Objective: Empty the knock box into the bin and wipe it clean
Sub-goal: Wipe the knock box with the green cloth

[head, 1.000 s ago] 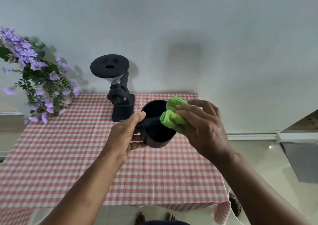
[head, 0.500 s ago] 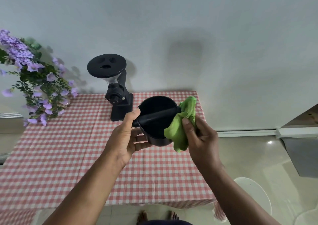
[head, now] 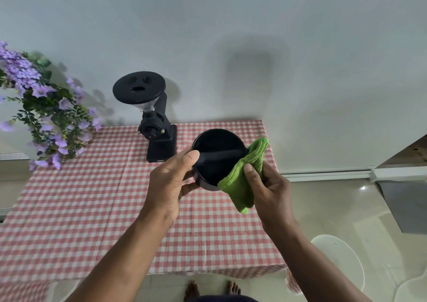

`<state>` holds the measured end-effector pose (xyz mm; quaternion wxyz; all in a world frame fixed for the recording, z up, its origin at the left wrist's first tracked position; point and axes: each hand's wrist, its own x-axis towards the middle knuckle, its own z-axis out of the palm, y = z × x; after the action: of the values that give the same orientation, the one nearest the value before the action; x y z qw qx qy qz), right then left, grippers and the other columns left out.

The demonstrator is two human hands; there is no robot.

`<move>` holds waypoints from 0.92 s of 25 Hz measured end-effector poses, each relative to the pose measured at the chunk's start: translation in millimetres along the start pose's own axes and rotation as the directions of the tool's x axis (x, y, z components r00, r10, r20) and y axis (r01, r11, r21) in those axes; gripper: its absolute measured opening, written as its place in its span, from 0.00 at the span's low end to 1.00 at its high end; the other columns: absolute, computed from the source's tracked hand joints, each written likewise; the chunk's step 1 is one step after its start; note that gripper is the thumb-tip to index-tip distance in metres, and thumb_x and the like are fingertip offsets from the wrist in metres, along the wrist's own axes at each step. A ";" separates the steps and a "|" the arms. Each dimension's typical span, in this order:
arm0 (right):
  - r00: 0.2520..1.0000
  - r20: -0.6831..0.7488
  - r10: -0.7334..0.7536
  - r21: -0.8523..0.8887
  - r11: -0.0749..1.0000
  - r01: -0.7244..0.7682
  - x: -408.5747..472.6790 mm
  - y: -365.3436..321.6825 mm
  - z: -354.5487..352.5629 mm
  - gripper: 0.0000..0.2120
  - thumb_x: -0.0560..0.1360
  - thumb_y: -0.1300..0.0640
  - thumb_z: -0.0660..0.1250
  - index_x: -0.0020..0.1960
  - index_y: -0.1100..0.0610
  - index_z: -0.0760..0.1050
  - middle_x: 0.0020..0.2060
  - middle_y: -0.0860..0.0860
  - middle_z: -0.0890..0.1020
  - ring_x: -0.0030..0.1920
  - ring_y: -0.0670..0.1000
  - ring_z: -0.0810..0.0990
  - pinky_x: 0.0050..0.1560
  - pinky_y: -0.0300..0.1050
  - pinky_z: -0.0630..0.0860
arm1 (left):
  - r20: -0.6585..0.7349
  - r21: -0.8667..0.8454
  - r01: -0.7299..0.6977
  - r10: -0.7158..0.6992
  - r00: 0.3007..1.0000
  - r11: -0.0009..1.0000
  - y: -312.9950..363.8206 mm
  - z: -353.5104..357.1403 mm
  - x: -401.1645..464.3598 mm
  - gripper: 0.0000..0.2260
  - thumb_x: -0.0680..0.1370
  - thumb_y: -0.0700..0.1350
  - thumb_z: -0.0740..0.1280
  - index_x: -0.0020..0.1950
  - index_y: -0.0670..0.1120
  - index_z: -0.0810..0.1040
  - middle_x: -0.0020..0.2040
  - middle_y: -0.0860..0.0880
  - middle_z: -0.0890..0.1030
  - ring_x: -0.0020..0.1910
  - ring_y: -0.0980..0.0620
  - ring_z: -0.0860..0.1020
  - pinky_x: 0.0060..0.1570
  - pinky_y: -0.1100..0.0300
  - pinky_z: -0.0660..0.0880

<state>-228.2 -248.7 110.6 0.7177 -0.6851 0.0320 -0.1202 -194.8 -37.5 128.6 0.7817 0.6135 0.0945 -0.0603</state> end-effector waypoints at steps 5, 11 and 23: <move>0.993 0.073 0.090 -0.123 0.989 -0.081 -7.7 1.7 -10.1 0.11 0.83 0.56 0.70 0.48 0.43 0.86 0.37 0.40 0.87 0.40 0.41 0.86 0.38 0.34 0.79 | -0.103 -0.081 0.091 -0.099 0.990 0.993 -10.2 4.2 4.6 0.16 0.71 0.55 0.78 0.56 0.51 0.89 0.57 0.44 0.89 0.56 0.38 0.87 0.51 0.39 0.86; 0.981 0.110 0.157 -0.101 0.984 -0.146 -16.5 7.1 -25.3 0.17 0.81 0.45 0.69 0.62 0.55 0.85 0.49 0.44 0.89 0.53 0.46 0.88 0.44 0.40 0.85 | -0.035 -0.065 0.134 -0.136 0.990 0.989 -19.5 17.0 8.7 0.15 0.74 0.55 0.76 0.57 0.50 0.89 0.57 0.45 0.89 0.56 0.39 0.87 0.52 0.37 0.85; 0.891 0.049 0.451 0.324 0.837 -0.441 -10.9 21.7 -59.5 0.17 0.79 0.43 0.73 0.59 0.54 0.87 0.58 0.54 0.90 0.61 0.55 0.88 0.58 0.57 0.86 | -0.078 -0.040 0.130 -0.133 0.988 0.991 -44.5 22.3 9.5 0.25 0.68 0.59 0.81 0.60 0.47 0.88 0.59 0.42 0.88 0.55 0.40 0.88 0.50 0.40 0.85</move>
<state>-248.5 -303.6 84.3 0.8287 -0.5284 0.1807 0.0365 -193.3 -69.6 89.4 0.7823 0.5940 0.1671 -0.0852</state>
